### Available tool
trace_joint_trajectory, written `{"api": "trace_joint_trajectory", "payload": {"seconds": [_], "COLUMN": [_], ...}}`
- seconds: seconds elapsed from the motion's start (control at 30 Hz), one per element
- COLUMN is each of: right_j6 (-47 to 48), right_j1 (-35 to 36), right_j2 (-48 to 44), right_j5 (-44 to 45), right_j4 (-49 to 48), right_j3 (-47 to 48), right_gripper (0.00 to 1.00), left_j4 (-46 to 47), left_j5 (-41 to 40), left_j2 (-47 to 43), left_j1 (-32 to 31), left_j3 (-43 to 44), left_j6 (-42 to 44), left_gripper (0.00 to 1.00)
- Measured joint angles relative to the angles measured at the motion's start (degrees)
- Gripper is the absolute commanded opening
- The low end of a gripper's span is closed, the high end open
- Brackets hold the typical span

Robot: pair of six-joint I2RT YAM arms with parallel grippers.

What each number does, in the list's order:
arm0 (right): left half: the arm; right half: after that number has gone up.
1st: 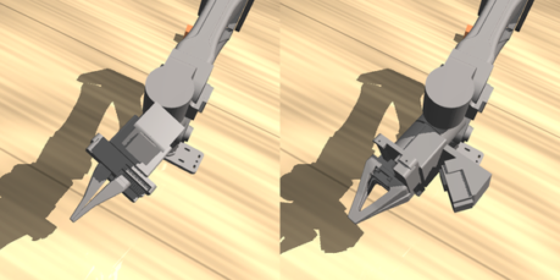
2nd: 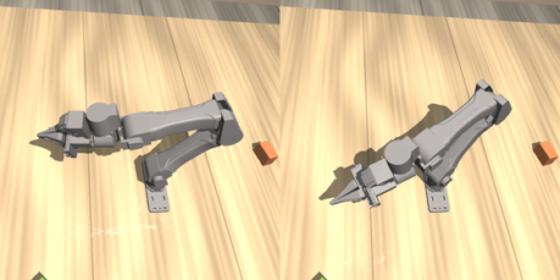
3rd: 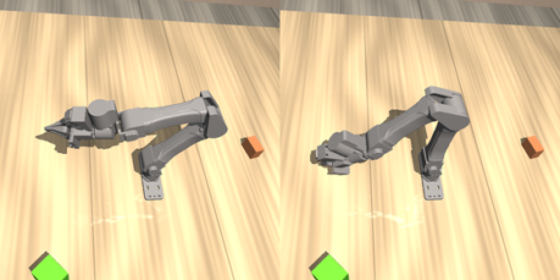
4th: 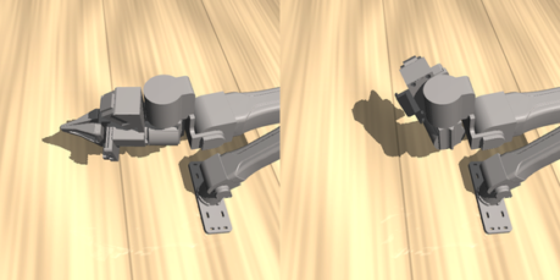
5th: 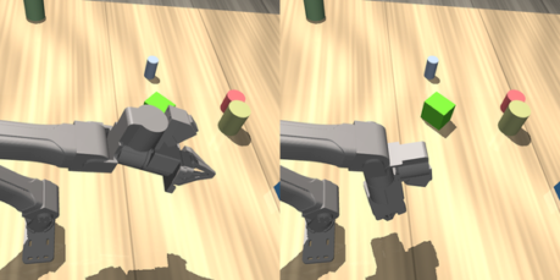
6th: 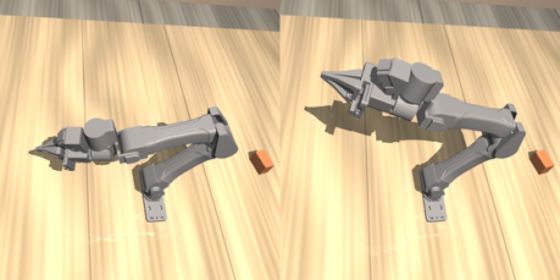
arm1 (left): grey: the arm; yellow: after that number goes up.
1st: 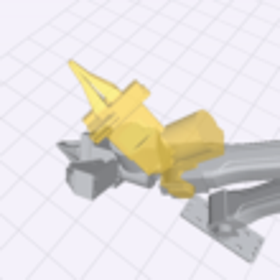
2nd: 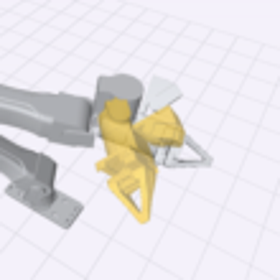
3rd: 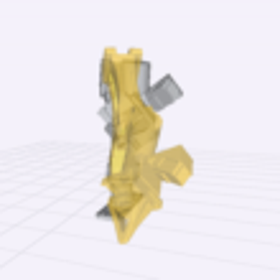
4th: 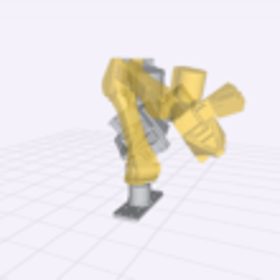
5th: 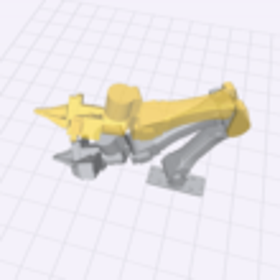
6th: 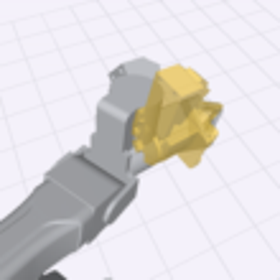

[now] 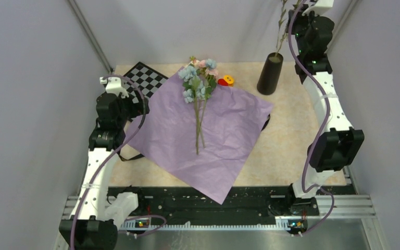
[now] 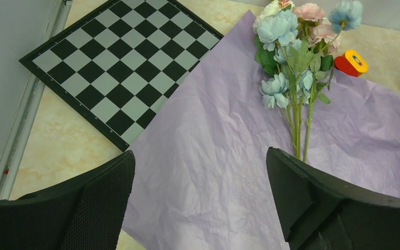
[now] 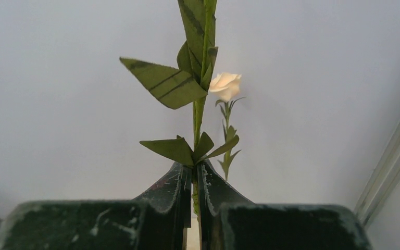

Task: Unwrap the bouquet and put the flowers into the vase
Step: Insert the fake flower into the vase.

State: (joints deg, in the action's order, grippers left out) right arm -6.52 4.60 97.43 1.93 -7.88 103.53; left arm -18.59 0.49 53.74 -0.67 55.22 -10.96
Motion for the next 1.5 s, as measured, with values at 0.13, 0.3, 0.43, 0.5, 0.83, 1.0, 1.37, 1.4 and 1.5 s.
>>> {"api": "trace_joint_trajectory", "payload": {"seconds": [0.13,0.3,0.43,0.5,0.83,1.0,1.37,1.4,1.5], "right_j6": [0.57,0.76,0.33,0.28,-2.14,-2.86,-3.82,-4.0,-4.2], "right_j1": [-1.7,-3.19,-3.76,-3.78,-3.78,-3.78,-3.78,-3.78,-3.78], "right_j2": [2.1,4.28,6.25,7.13,8.26,8.7,11.13,11.19,11.74], "right_j5": [-0.07,-1.77,-3.96,-4.72,-6.56,-6.51,-6.34,-6.34,-6.34], "right_j4": [-0.81,-2.47,-4.39,-5.22,-10.84,-12.66,-13.62,-13.6,-13.73], "right_j3": [1.81,1.95,1.99,1.97,-2.14,-5.95,-11.37,-11.93,-12.81], "right_gripper": [0.0,0.0,0.0,0.0,0.0,0.0,0.0,0.0,0.0], "left_j4": [0.0,0.0,0.02,0.02,0.02,0.04,0.07,0.07,0.07], "left_j5": [0.57,0.74,0.85,1.11,1.6,1.92,2.99,3.08,3.13], "left_j2": [0.02,0.04,0.11,0.17,0.55,0.76,1.18,1.18,1.18], "left_j1": [0.17,1.77,2.32,2.58,3.37,3.54,3.76,3.78,3.96], "left_j3": [-0.17,-0.22,-0.28,-0.28,-0.42,-0.52,-0.61,-0.61,-0.61], "left_j6": [-0.02,0.0,0.0,-0.02,-0.04,-0.04,-0.13,-0.15,-0.28], "left_gripper": [0.99,0.99,0.99,0.99,0.99,0.99,0.99,0.99,0.99]}}
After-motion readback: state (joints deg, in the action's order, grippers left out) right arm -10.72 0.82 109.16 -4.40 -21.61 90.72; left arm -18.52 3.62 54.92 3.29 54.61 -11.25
